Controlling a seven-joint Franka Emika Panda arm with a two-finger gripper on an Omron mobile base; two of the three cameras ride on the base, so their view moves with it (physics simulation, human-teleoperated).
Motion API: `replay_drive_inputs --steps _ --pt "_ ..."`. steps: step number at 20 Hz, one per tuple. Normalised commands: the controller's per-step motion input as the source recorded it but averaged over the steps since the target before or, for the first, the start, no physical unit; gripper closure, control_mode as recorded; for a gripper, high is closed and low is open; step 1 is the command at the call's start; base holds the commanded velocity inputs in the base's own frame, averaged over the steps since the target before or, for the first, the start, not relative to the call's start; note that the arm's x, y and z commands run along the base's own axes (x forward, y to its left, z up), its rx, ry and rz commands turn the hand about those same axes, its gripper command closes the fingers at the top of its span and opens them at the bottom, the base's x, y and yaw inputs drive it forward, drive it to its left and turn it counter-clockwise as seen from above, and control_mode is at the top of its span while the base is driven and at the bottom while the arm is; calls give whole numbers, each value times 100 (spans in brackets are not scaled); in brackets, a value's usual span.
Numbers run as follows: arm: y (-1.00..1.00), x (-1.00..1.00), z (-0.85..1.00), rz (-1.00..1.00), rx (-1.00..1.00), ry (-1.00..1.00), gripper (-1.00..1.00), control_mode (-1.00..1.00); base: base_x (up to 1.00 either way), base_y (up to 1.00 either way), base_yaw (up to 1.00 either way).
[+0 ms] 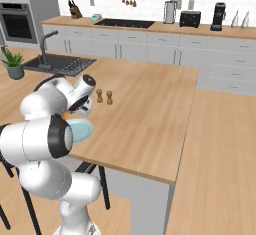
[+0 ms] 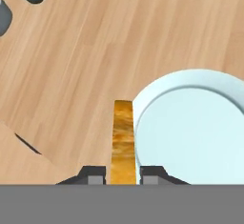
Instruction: Start the toaster. Once the lever pops up, take the bread to the plate on the dining counter.
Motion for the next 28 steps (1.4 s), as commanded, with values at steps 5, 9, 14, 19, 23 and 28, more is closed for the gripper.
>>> replay_drive_inputs --steps 5,9,14,19,23,28 --pt "0 -1 -13 0 0 0 100 -100 0 0 0" --pt "0 0 -10 0 -1 0 100 -100 0 0 0" --pt "-5 -3 -15 0 0 0 100 -100 0 0 0" --pt "-14 0 -20 0 0 0 100 -100 0 0 0" --pt "-6 1 -24 0 0 0 100 -100 0 0 0" --pt "0 20 -22 0 0 0 100 -100 0 0 0"
